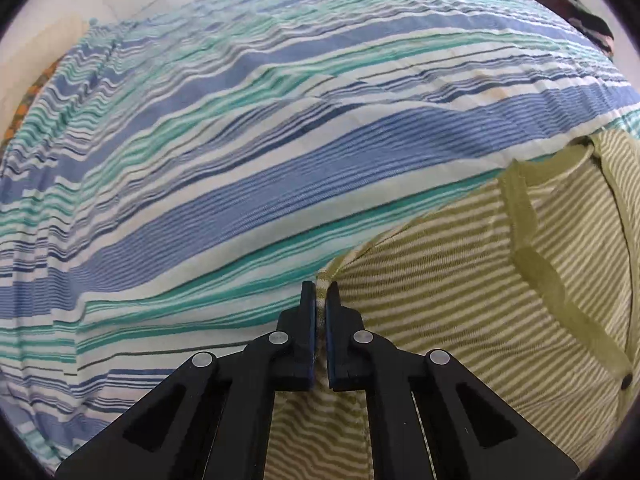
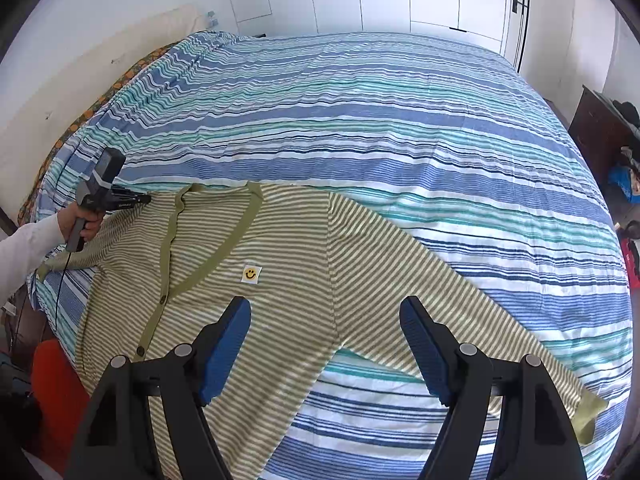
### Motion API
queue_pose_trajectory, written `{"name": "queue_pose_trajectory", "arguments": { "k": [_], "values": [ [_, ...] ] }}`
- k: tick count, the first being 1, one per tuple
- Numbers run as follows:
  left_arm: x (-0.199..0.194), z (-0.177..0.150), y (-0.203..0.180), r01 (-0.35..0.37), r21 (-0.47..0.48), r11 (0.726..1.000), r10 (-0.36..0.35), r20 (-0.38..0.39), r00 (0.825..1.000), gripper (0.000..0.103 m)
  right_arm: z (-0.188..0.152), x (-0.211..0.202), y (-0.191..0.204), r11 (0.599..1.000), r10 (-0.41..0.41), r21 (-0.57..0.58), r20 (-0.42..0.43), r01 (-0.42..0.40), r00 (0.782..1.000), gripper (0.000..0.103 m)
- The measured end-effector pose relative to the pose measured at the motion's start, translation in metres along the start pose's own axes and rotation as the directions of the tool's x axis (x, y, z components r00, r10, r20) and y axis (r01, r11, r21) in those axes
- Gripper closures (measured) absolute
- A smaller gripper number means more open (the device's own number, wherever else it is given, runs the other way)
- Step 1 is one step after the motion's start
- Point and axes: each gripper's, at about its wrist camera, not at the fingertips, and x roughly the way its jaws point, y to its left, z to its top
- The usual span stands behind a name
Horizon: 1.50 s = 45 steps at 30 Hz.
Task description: Fold small clothes
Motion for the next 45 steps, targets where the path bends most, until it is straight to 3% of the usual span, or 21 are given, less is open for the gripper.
{"name": "queue_pose_trajectory", "arguments": {
  "k": [3, 7, 9, 11, 17, 18, 19, 22, 24, 26, 28, 29, 30, 31, 32, 33, 34, 37, 39, 42, 45],
  "values": [
    [0.002, 0.018, 0.006, -0.02, -0.047, 0.999, 0.02, -0.002, 1.0, 0.101, 0.041, 0.037, -0.023, 0.999, -0.037, 0.015, -0.005, 0.037, 0.999, 0.027],
    [0.036, 0.013, -0.006, -0.067, 0.0, 0.998, 0.067, -0.074, 0.995, 0.101, 0.087, 0.102, -0.054, 0.996, -0.056, 0.073, -0.052, 0.06, 0.997, 0.027],
    [0.038, 0.006, -0.017, -0.087, 0.049, 0.995, 0.09, -0.057, 0.994, 0.101, 0.103, 0.133, -0.056, 0.997, 0.054, 0.065, -0.073, -0.049, 0.996, 0.028],
    [0.036, 0.006, -0.021, -0.085, 0.054, 0.995, 0.088, -0.047, 0.995, 0.101, 0.116, 0.164, -0.041, 0.991, 0.125, -0.039, -0.116, -0.131, 0.985, 0.033],
    [0.032, 0.009, -0.009, -0.024, 0.005, 1.0, 0.024, -0.037, 0.999, 0.101, 0.116, 0.249, 0.012, 0.929, 0.075, -0.317, -0.347, -0.192, 0.935, 0.038],
    [0.031, 0.009, -0.01, -0.026, 0.011, 1.0, 0.026, -0.03, 0.999, 0.101, 0.112, 0.258, 0.013, 0.924, 0.043, -0.338, -0.377, -0.18, 0.925, 0.058],
    [0.028, 0.011, -0.009, -0.037, 0.013, 0.999, 0.037, -0.013, 0.999, 0.101, 0.108, 0.266, 0.017, 0.917, 0.008, -0.36, -0.409, -0.17, 0.913, 0.097],
    [0.018, 0.022, -0.008, -0.045, -0.038, 0.998, 0.048, 0.062, 0.997, 0.101, 0.105, 0.26, 0.033, 0.886, -0.142, -0.462, -0.339, -0.033, 0.93, 0.1],
    [0.038, 0.027, -0.009, -0.063, -0.066, 0.996, 0.064, 0.022, 0.998, 0.101, 0.107, 0.261, 0.029, 0.897, -0.222, -0.435, -0.287, 0.079, 0.932, 0.101],
    [0.066, 0.025, -0.017, -0.103, -0.015, 0.995, 0.102, -0.047, 0.994, 0.1, 0.105, 0.275, 0.025, 0.915, -0.266, -0.376, -0.287, 0.147, 0.92, 0.1],
    [0.065, 0.02, -0.028, -0.142, 0.02, 0.99, 0.142, -0.042, 0.989, 0.099, 0.1, 0.284, 0.032, 0.91, -0.301, -0.372, -0.283, 0.184, 0.911, 0.099],
    [0.06, 0.021, -0.025, -0.133, 0.003, 0.991, 0.133, -0.048, 0.99, 0.092, 0.099, 0.284, 0.035, 0.905, -0.307, -0.378, -0.269, 0.194, 0.913, 0.099],
    [0.052, 0.021, -0.021, -0.1, -0.022, 0.995, 0.098, -0.062, 0.993, 0.075, 0.1, 0.28, 0.038, 0.907, -0.302, -0.373, -0.258, 0.194, 0.918, 0.088],
    [0.041, 0.021, -0.013, -0.066, -0.048, 0.997, 0.063, -0.057, 0.996, 0.062, 0.1, 0.275, 0.035, 0.908, -0.313, -0.362, -0.247, 0.212, 0.917, 0.069],
    [0.027, 0.021, -0.001, -0.048, -0.072, 0.996, 0.046, -0.025, 0.999, 0.042, 0.101, 0.266, 0.03, 0.915, -0.31, -0.337, -0.237, 0.221, 0.921, 0.056],
    [0.009, 0.018, 0.009, -0.046, -0.095, 0.994, 0.048, 0.016, 0.999, 0.036, 0.105, 0.252, 0.024, 0.927, -0.298, -0.299, -0.215, 0.228, 0.93, 0.033],
    [-0.007, 0.014, 0.02, -0.046, -0.12, 0.992, 0.051, 0.042, 0.998, 0.036, 0.107, 0.235, 0.016, 0.936, -0.294, -0.253, -0.18, 0.244, 0.939, 0.026],
    [-0.056, -0.014, 0.043, 0.007, -0.193, 0.981, 0.01, 0.087, 0.996, 0.036, 0.102, 0.174, -0.002, 0.963, -0.254, -0.124, -0.093, 0.241, 0.963, 0.026],
    [-0.087, -0.044, 0.036, 0.043, -0.179, 0.983, -0.022, 0.115, 0.993, 0.036, 0.087, 0.135, 0.006, 0.969, -0.225, -0.115, -0.048, 0.218, 0.973, 0.026],
    [-0.122, -0.103, -0.01, 0.132, -0.113, 0.985, -0.118, 0.122, 0.985, 0.036, 0.035, 0.084, 0.036, 0.977, -0.137, -0.171, -0.028, 0.13, 0.99, 0.026],
    [-0.131, -0.167, -0.071, 0.232, -0.068, 0.97, -0.23, 0.041, 0.972, 0.036, -0.035, 0.053, 0.081, 0.978, -0.005, -0.208, -0.057, -0.007, 0.998, 0.026]
  ]
}}
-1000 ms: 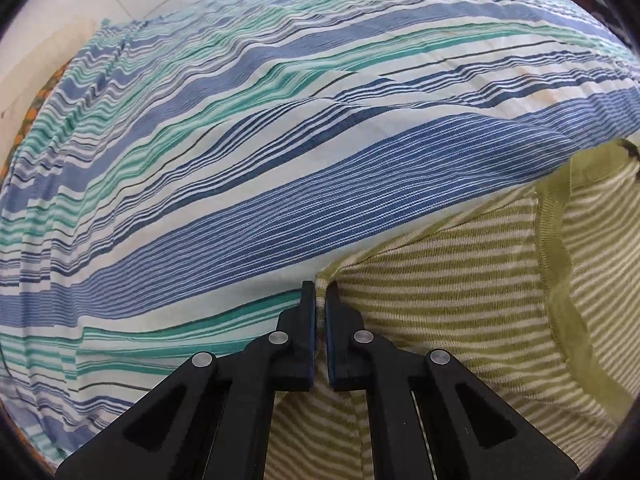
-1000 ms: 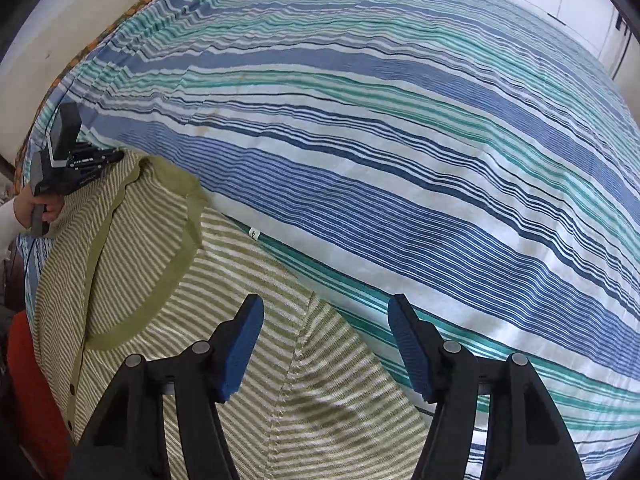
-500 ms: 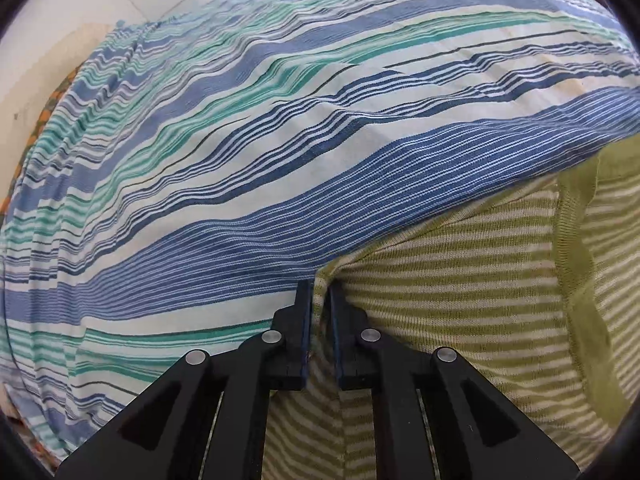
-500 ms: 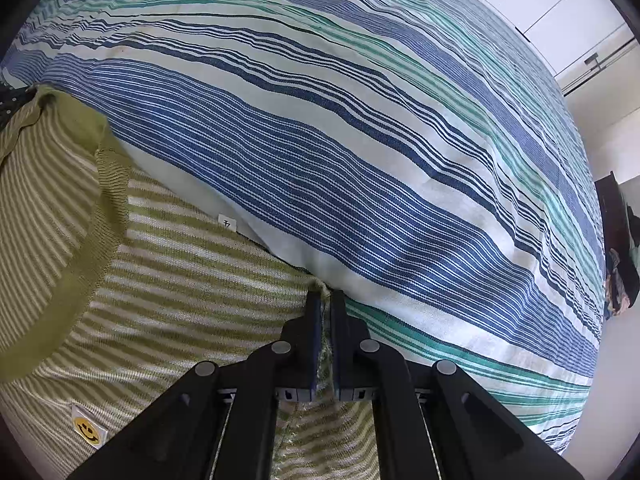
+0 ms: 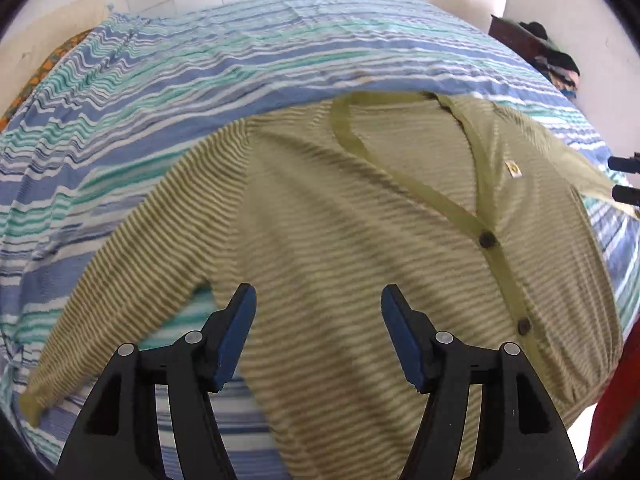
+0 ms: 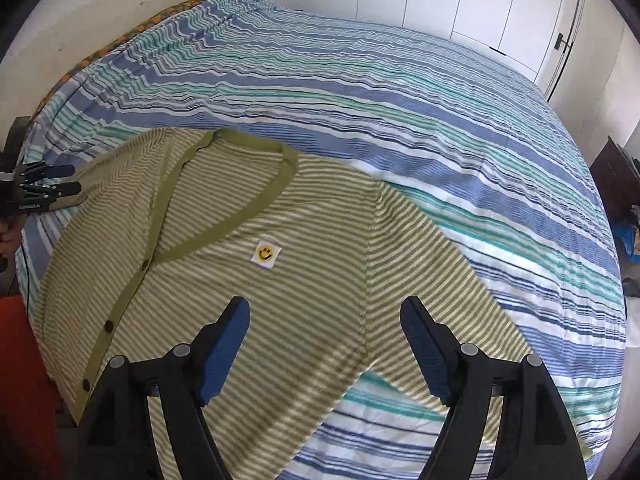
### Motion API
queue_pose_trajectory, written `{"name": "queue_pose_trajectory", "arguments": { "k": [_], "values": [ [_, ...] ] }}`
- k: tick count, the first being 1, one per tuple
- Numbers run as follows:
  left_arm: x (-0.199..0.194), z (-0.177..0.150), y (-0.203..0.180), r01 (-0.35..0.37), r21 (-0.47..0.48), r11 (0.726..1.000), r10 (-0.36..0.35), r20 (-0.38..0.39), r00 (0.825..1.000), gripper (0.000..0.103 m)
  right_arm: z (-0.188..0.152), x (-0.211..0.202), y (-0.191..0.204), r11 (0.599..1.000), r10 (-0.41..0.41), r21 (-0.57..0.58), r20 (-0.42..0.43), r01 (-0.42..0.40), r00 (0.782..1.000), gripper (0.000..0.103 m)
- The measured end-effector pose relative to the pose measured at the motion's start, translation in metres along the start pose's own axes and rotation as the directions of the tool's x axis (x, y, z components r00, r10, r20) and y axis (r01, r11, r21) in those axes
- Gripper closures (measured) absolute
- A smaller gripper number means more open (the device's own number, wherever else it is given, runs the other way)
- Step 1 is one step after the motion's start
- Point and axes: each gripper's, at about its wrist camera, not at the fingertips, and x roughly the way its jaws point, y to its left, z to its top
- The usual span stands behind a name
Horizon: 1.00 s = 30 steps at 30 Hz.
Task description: Fold small clothes
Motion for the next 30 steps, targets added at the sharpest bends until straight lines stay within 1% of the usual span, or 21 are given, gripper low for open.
{"name": "queue_pose_trajectory", "arguments": {
  "k": [1, 2, 3, 4, 6, 9, 11, 13, 14, 16, 18, 20, 21, 22, 23, 24, 26, 28, 30],
  "values": [
    [0.005, -0.025, -0.017, 0.014, 0.009, 1.0, -0.014, -0.046, 0.999, 0.036, -0.021, -0.004, 0.021, 0.999, 0.032, -0.019, -0.006, -0.032, 0.999, 0.026],
    [0.008, -0.052, -0.034, 0.018, 0.016, 1.0, -0.017, -0.099, 0.995, 0.036, -0.04, -0.006, 0.04, 0.998, 0.053, -0.041, -0.019, -0.054, 0.998, 0.026],
    [0.011, -0.075, -0.044, 0.013, 0.013, 1.0, -0.011, -0.143, 0.99, 0.037, -0.06, -0.006, 0.059, 0.996, 0.062, -0.062, -0.043, -0.064, 0.997, 0.026],
    [0.006, -0.097, -0.052, -0.003, 0.009, 1.0, 0.004, -0.149, 0.989, 0.037, -0.079, -0.005, 0.075, 0.995, 0.064, -0.071, -0.073, -0.07, 0.995, 0.026],
    [-0.016, -0.13, -0.063, -0.024, 0.01, 1.0, 0.026, -0.143, 0.989, 0.033, -0.118, -0.005, 0.093, 0.994, 0.079, -0.06, -0.128, -0.087, 0.989, 0.026],
    [-0.044, -0.162, -0.068, -0.005, -0.039, 0.999, -0.001, -0.164, 0.986, 0.032, -0.166, -0.015, 0.1, 0.999, 0.04, -0.028, -0.183, -0.046, 0.982, 0.026],
    [-0.053, -0.176, -0.071, -0.001, -0.065, 0.998, -0.01, -0.167, 0.986, 0.032, -0.187, -0.023, 0.1, 1.0, 0.028, 0.01, -0.192, -0.027, 0.981, 0.026],
    [-0.06, -0.182, -0.075, -0.023, -0.095, 0.995, 0.009, -0.147, 0.989, 0.032, -0.201, -0.03, 0.1, 0.998, 0.034, 0.059, -0.192, -0.024, 0.981, 0.026],
    [-0.064, -0.182, -0.075, -0.022, -0.117, 0.993, 0.007, -0.131, 0.991, 0.032, -0.205, -0.036, 0.099, 0.996, 0.026, 0.084, -0.183, -0.011, 0.983, 0.026],
    [-0.08, -0.179, -0.076, 0.009, -0.181, 0.983, -0.021, -0.067, 0.998, 0.032, -0.208, -0.051, 0.102, 0.992, 0.006, 0.123, -0.134, 0.011, 0.991, 0.026],
    [-0.102, -0.172, -0.076, 0.064, -0.245, 0.967, -0.061, 0.018, 0.998, 0.029, -0.203, -0.072, 0.105, 0.985, -0.006, 0.17, -0.06, 0.016, 0.998, 0.026],
    [-0.13, -0.171, -0.078, 0.103, -0.265, 0.959, -0.077, 0.105, 0.991, 0.024, -0.194, -0.098, 0.113, 0.98, -0.001, 0.2, 0.011, -0.001, 1.0, 0.026],
    [-0.143, -0.168, -0.082, 0.106, -0.262, 0.959, -0.069, 0.147, 0.987, 0.02, -0.188, -0.112, 0.118, 0.98, -0.007, 0.197, 0.046, -0.002, 0.999, 0.025],
    [-0.156, -0.165, -0.084, 0.102, -0.257, 0.961, -0.055, 0.184, 0.981, 0.017, -0.181, -0.128, 0.125, 0.983, -0.018, 0.185, 0.082, 0.002, 0.996, 0.021],
    [-0.168, -0.166, -0.088, 0.098, -0.254, 0.962, -0.042, 0.216, 0.975, 0.012, -0.174, -0.145, 0.133, 0.985, -0.028, 0.171, 0.122, 0.007, 0.992, 0.02],
    [-0.18, -0.164, -0.091, 0.098, -0.254, 0.962, -0.034, 0.245, 0.969, 0.01, -0.168, -0.163, 0.14, 0.988, -0.033, 0.157, 0.164, 0.007, 0.986, 0.016],
    [-0.2, -0.164, -0.09, 0.116, -0.257, 0.959, -0.037, 0.292, 0.956, 0.008, -0.158, -0.201, 0.154, 0.991, -0.045, 0.135, 0.252, 0.01, 0.967, 0.016],
    [-0.216, -0.164, -0.089, 0.12, -0.265, 0.957, -0.03, 0.32, 0.947, 0.007, -0.152, -0.234, 0.168, 0.991, -0.072, 0.129, 0.33, 0.031, 0.941, 0.011],
    [-0.227, -0.163, -0.089, 0.108, -0.277, 0.955, -0.008, 0.339, 0.941, 0.007, -0.15, -0.263, 0.181, 0.99, -0.089, 0.133, 0.399, 0.038, 0.913, 0.009]
  ]
}}
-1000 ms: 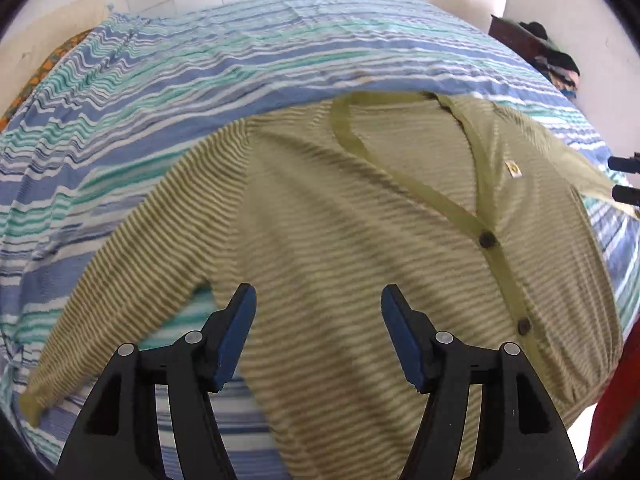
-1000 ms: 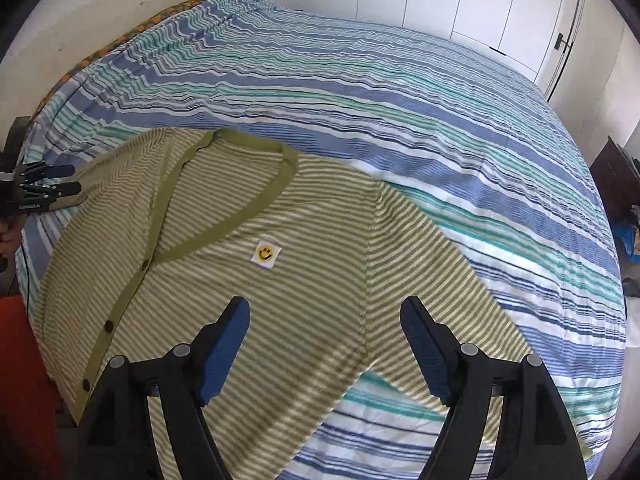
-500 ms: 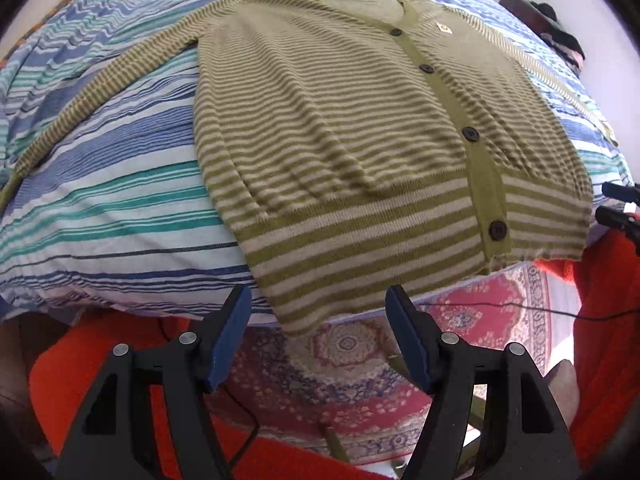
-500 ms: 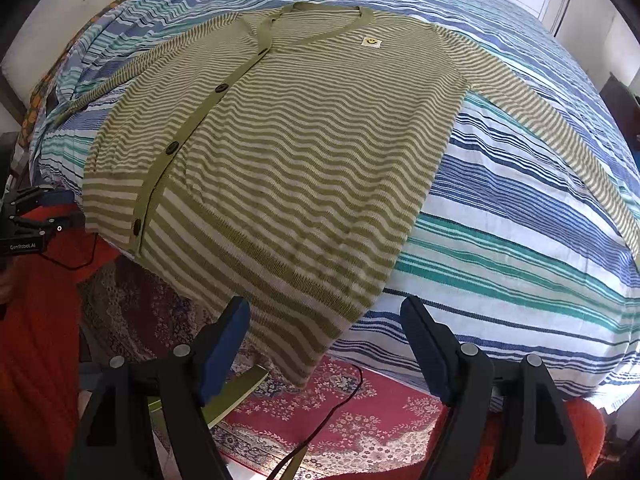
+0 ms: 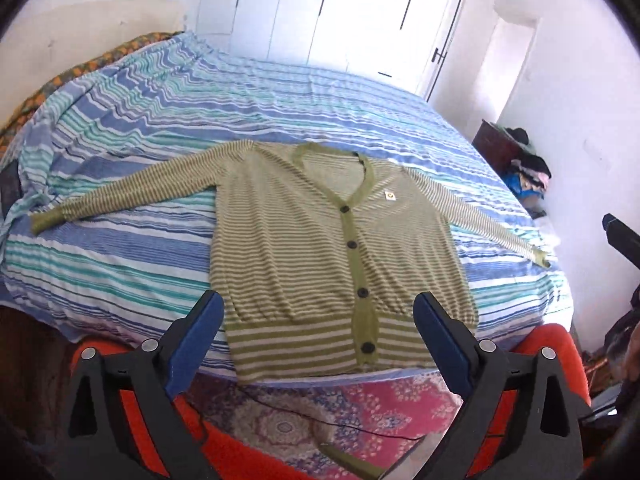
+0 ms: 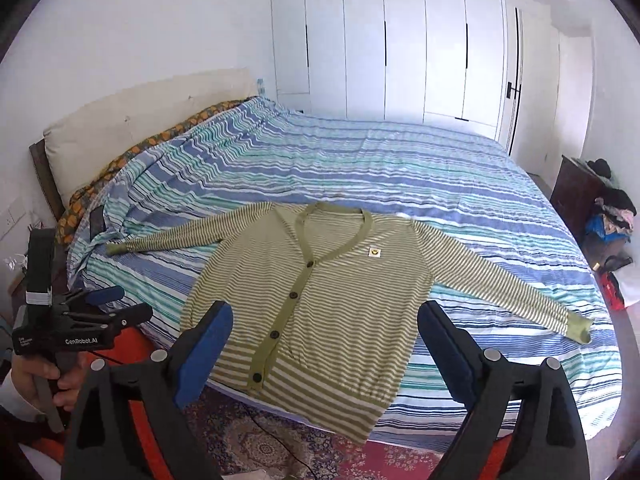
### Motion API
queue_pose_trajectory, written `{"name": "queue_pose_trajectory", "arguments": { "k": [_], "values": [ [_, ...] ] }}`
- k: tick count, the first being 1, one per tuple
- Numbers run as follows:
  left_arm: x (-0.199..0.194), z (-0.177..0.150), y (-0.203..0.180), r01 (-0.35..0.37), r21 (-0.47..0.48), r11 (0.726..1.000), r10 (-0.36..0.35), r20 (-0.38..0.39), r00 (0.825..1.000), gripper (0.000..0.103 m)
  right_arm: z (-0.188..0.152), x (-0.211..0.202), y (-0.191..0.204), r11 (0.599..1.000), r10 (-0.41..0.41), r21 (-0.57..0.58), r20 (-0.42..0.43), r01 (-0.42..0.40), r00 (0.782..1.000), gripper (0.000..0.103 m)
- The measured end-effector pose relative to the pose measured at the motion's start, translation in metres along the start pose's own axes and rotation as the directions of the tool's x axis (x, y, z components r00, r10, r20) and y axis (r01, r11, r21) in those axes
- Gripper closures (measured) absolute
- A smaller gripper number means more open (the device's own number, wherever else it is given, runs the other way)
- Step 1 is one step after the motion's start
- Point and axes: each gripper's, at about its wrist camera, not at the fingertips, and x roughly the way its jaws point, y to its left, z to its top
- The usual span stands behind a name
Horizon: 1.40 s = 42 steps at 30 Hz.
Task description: Fold small clothes
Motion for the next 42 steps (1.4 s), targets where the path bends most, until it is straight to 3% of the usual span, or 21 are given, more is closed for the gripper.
{"name": "queue_pose_trajectory", "arguments": {
  "k": [4, 8, 15, 20, 25, 27, 29, 33, 37, 42],
  "values": [
    [-0.014, 0.005, -0.007, -0.007, -0.032, 0.999, 0.008, 0.028, 1.0, 0.007, 0.009, -0.035, 0.017, 1.0, 0.006, -0.029, 0.089, -0.003, 0.996, 0.004],
    [-0.023, 0.005, -0.024, -0.029, 0.021, 0.999, 0.029, 0.024, 0.999, 0.007, -0.002, -0.04, 0.024, 0.997, -0.029, -0.073, 0.139, 0.04, 0.99, 0.002],
    [-0.022, 0.01, -0.032, -0.114, 0.06, 0.992, 0.114, 0.017, 0.993, 0.004, -0.014, -0.012, 0.011, 0.999, 0.023, 0.029, 0.094, -0.026, 0.995, 0.002],
    [0.016, -0.006, -0.017, -0.158, 0.011, 0.987, 0.159, -0.019, 0.987, 0.004, -0.016, 0.028, 0.014, 0.999, -0.024, 0.022, 0.006, 0.024, 1.0, 0.002],
    [0.058, -0.025, -0.009, -0.096, -0.038, 0.995, 0.092, -0.103, 0.99, 0.004, -0.028, 0.053, -0.002, 0.997, -0.059, 0.041, -0.053, 0.061, 0.997, 0.002],
    [0.065, -0.026, -0.012, -0.074, -0.006, 0.997, 0.074, -0.064, 0.995, 0.004, -0.034, 0.057, -0.018, 0.996, -0.053, 0.067, -0.033, 0.055, 0.998, 0.002],
    [0.072, -0.029, -0.011, -0.1, 0.023, 0.995, 0.1, -0.006, 0.995, 0.004, -0.043, 0.063, -0.036, 0.996, -0.061, 0.068, -0.003, 0.061, 0.998, 0.002],
    [0.088, -0.041, 0.001, -0.142, 0.06, 0.988, 0.14, 0.031, 0.99, 0.004, -0.069, 0.08, -0.061, 0.975, -0.208, 0.073, -0.03, 0.209, 0.978, 0.002],
    [0.095, -0.045, 0.016, -0.139, 0.02, 0.99, 0.139, 0.005, 0.99, 0.004, -0.091, 0.092, -0.075, 0.968, -0.187, 0.147, -0.103, 0.201, 0.977, 0.002],
    [0.092, -0.045, 0.016, -0.126, 0.006, 0.992, 0.126, 0.028, 0.992, 0.004, -0.098, 0.104, -0.078, 0.971, -0.16, 0.155, -0.149, 0.183, 0.976, 0.002]
  ]
}}
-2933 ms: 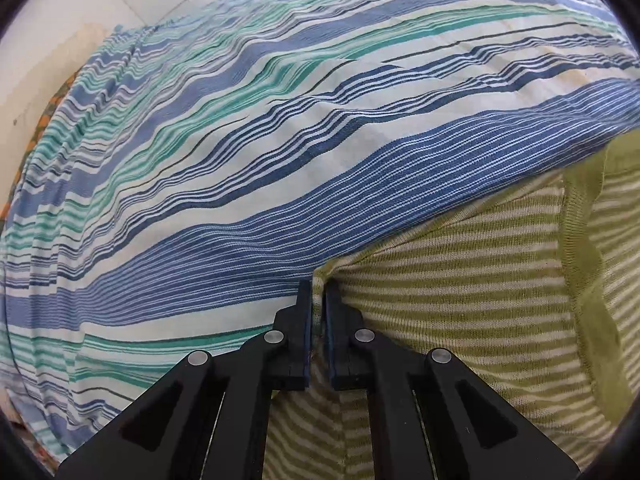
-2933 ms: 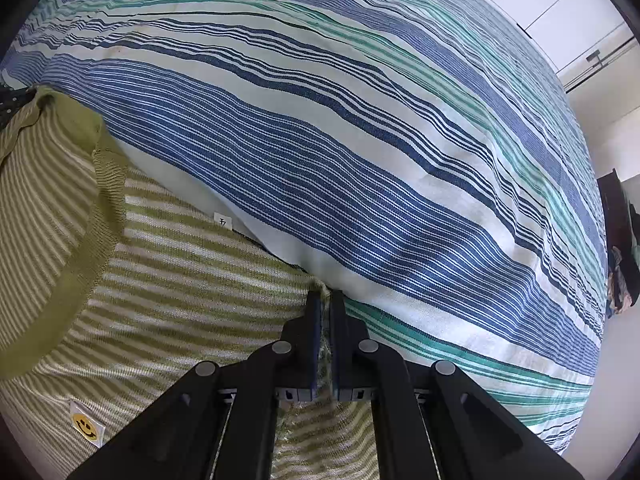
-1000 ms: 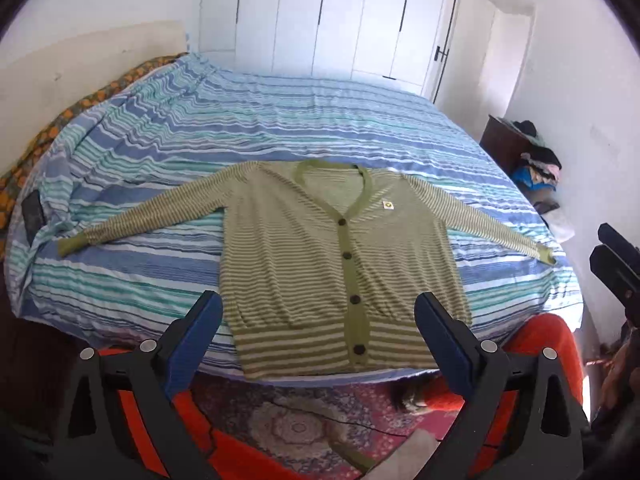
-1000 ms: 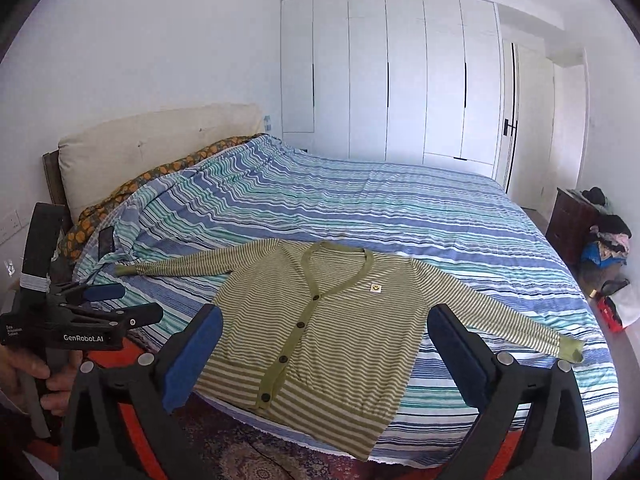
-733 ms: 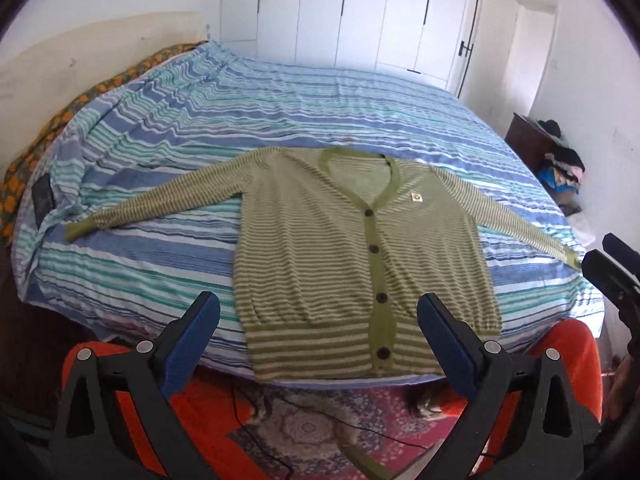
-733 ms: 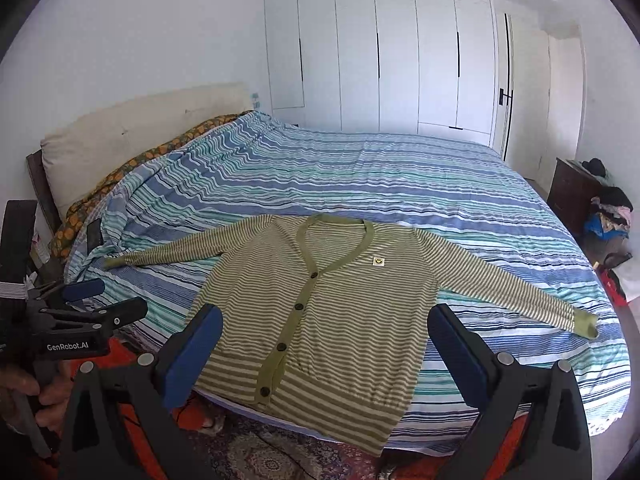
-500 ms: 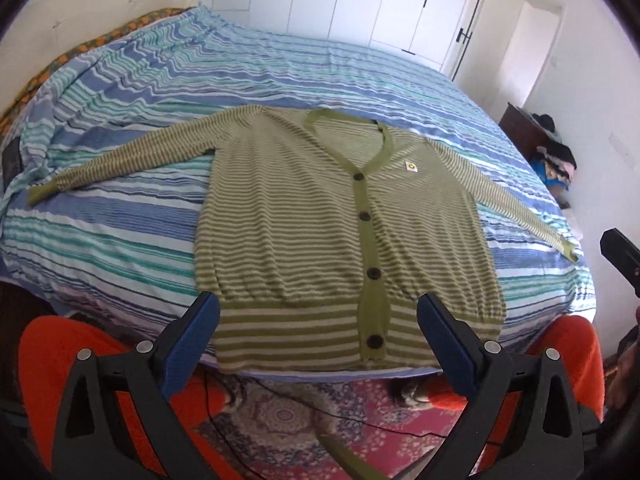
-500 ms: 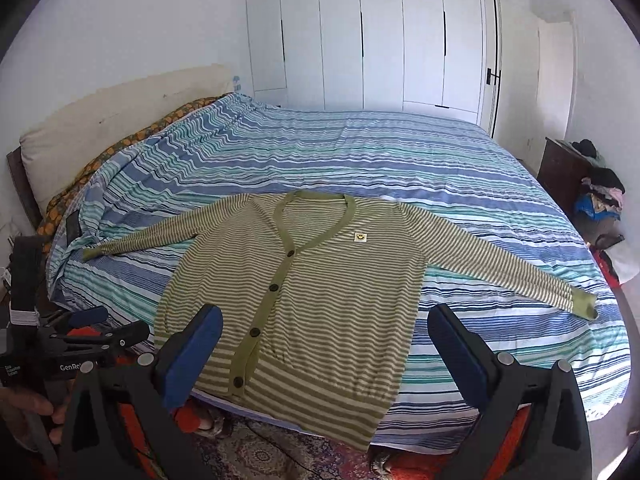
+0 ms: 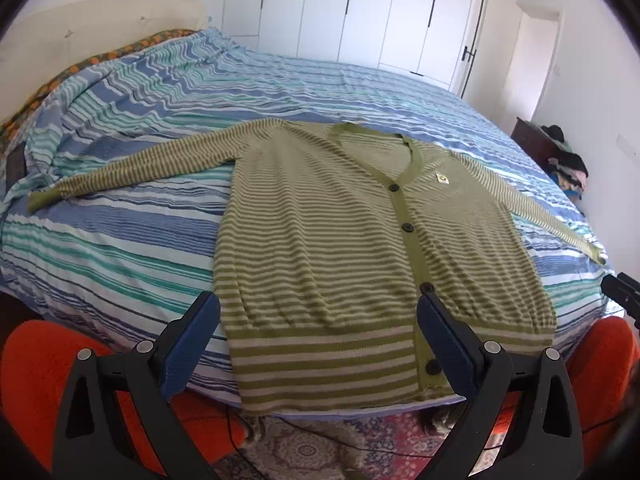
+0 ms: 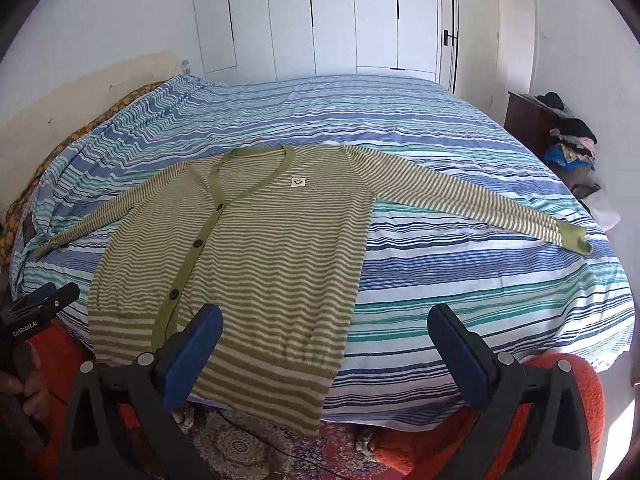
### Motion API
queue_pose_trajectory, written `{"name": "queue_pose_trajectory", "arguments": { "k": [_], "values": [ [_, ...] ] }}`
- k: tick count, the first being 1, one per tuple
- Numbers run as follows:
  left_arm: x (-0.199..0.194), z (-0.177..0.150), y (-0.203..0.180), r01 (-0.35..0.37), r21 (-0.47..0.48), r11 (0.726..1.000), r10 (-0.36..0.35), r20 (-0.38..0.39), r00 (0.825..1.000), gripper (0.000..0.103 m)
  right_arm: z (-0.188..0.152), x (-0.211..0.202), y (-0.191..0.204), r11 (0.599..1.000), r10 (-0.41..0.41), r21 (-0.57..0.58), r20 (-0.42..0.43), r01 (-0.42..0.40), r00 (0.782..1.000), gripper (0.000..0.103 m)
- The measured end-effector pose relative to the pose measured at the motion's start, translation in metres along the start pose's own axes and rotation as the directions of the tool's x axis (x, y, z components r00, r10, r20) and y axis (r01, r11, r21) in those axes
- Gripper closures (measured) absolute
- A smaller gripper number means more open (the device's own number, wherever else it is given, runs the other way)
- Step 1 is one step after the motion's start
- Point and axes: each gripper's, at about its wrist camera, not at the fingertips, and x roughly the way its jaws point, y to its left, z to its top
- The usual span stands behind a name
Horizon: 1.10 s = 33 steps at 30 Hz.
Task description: Fold small clothes
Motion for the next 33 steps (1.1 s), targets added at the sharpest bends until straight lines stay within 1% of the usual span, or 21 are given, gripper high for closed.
{"name": "queue_pose_trajectory", "arguments": {
  "k": [6, 9, 28, 33],
  "values": [
    [-0.005, -0.005, -0.012, -0.013, 0.059, 0.998, 0.012, 0.013, 1.0, 0.004, -0.006, 0.007, 0.013, 0.999, 0.024, -0.044, -0.04, -0.026, 0.999, 0.002],
    [-0.004, -0.006, -0.015, -0.015, 0.072, 0.997, 0.014, 0.009, 1.0, 0.004, -0.008, 0.008, 0.017, 0.998, 0.033, -0.055, -0.048, -0.036, 0.998, 0.002],
    [0.009, -0.007, -0.013, -0.011, 0.054, 0.998, 0.013, -0.037, 0.999, 0.004, -0.012, 0.017, 0.018, 0.998, 0.033, -0.058, -0.092, -0.039, 0.995, 0.002],
    [0.007, -0.007, -0.014, -0.016, 0.058, 0.998, 0.018, -0.029, 0.999, 0.004, -0.012, 0.018, 0.018, 0.998, 0.032, -0.054, -0.097, -0.038, 0.995, 0.002]
  ]
}}
